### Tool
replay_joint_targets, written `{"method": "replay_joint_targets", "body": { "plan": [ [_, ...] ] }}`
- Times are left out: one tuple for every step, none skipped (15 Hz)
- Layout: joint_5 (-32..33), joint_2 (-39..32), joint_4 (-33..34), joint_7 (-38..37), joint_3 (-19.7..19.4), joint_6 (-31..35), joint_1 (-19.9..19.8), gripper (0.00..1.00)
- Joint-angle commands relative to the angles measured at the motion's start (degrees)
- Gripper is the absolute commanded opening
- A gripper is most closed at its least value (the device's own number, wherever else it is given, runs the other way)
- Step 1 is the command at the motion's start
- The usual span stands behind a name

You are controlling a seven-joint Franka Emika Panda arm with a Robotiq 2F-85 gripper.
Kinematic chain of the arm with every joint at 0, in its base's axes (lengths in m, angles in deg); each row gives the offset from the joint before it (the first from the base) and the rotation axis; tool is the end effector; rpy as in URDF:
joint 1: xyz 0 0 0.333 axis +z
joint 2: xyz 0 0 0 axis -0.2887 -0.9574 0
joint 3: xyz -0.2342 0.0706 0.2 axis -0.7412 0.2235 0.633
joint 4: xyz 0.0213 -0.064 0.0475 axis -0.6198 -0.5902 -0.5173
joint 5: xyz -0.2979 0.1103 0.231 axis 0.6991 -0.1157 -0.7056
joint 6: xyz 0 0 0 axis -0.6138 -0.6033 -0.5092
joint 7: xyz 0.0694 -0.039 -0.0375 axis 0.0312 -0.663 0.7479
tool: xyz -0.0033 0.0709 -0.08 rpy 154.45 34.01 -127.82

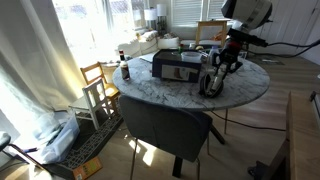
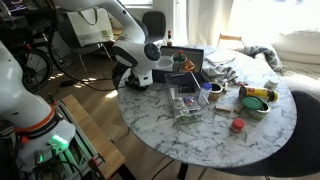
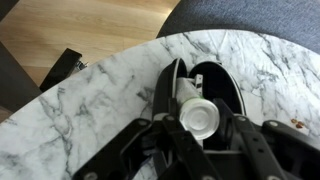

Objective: Pick up the white medicine bottle from the table and put it in the black glasses case

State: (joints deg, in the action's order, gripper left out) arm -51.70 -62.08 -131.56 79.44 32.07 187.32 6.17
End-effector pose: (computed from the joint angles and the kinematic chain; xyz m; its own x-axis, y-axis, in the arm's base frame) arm 0.4276 -0.1268 0.2044 0.4504 -0.6816 -0.5767 -0.8911 -0.3032 -0.3376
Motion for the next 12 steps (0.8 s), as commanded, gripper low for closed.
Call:
{"method": "replay_joint_targets", "body": {
  "plan": [
    [-2.0, -1.1, 0.5, 1.0, -0.3, 0.1, -0.6, 0.70],
    [-1.9, -0.7, 0.4, 1.0, -0.4, 0.1, -0.7, 0.78],
    [-1.6, -0.3, 0.3, 0.9, -0.5, 0.1, -0.7, 0.85],
    [-1.3, 0.5, 0.1, 1.0, -0.6, 0.1, -0.8, 0.92],
    [-0.4, 1.4, 0.0, 0.7, -0.7, 0.2, -0.8, 0.99],
    [0.3, 2.7, -0.2, 0.7, -0.8, 0.3, -0.7, 1.00],
    [1.7, 4.5, -0.5, 0.7, -0.9, -0.1, -0.5, 1.00],
    [3.1, 6.1, -0.7, 0.3, -1.0, 0.1, -0.3, 1.00],
    [5.7, 8.2, -1.0, -0.2, -1.1, -0.6, -0.2, 1.00],
    [8.8, 10.7, -1.4, -0.6, -1.0, -1.2, 0.0, 1.00],
    [12.0, 12.8, -1.7, -1.4, -0.8, -0.8, 0.2, 1.00],
    [16.2, 15.3, -2.0, -3.1, -0.6, -0.4, 0.5, 1.00]
  ]
}}
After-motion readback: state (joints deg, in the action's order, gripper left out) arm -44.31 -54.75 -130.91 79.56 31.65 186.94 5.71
